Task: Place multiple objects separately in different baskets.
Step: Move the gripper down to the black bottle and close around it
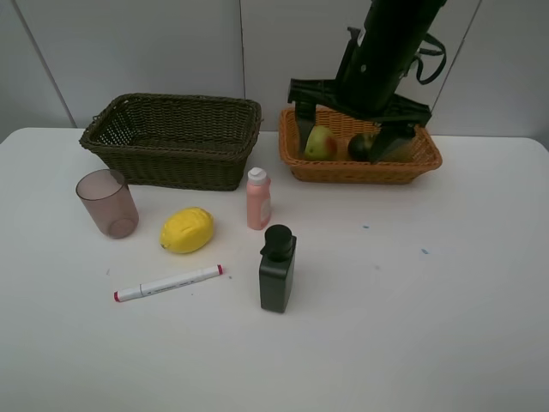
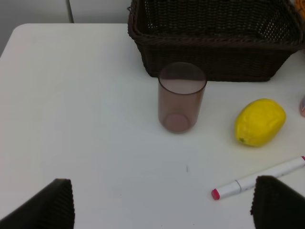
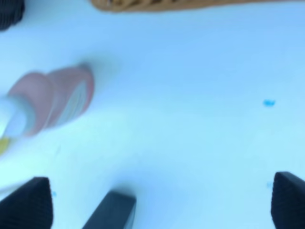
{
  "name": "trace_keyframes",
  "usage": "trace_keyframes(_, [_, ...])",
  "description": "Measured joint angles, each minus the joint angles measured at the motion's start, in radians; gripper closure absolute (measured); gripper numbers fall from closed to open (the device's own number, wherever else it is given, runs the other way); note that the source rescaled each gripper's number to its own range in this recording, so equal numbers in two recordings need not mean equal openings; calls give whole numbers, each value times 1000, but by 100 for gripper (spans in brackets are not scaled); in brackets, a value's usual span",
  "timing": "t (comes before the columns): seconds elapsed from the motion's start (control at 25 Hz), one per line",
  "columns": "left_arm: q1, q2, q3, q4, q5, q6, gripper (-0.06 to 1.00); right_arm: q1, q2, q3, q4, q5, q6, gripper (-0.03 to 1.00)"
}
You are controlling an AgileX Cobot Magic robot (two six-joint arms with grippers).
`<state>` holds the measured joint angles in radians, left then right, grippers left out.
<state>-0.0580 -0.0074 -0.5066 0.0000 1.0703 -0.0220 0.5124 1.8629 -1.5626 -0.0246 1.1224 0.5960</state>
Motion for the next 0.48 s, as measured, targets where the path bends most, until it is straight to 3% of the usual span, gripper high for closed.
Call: trace_keyframes(0.48, [0,0,0,0,0,0,-2,193,-15,0,7,37,79,-3])
